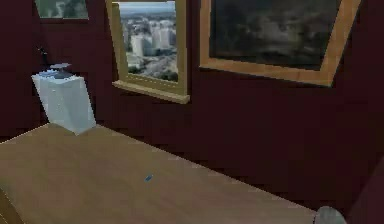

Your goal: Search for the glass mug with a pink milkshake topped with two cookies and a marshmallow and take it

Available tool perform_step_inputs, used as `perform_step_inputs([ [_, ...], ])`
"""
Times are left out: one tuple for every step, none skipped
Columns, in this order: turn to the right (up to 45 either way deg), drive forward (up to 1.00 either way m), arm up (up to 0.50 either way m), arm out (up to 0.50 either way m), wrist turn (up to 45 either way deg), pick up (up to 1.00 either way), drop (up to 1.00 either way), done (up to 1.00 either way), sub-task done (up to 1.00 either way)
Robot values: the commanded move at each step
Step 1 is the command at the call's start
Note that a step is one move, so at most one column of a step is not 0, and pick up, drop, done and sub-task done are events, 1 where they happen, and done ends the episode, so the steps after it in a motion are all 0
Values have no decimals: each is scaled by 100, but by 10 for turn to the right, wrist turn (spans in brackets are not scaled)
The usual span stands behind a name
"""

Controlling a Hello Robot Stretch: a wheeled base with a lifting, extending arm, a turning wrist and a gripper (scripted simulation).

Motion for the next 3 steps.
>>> perform_step_inputs([
  [-450,0,0,0,0,0,0,0,0],
  [-450,0,0,0,0,0,0,0,0],
  [-450,0,0,0,0,0,0,0,0],
])
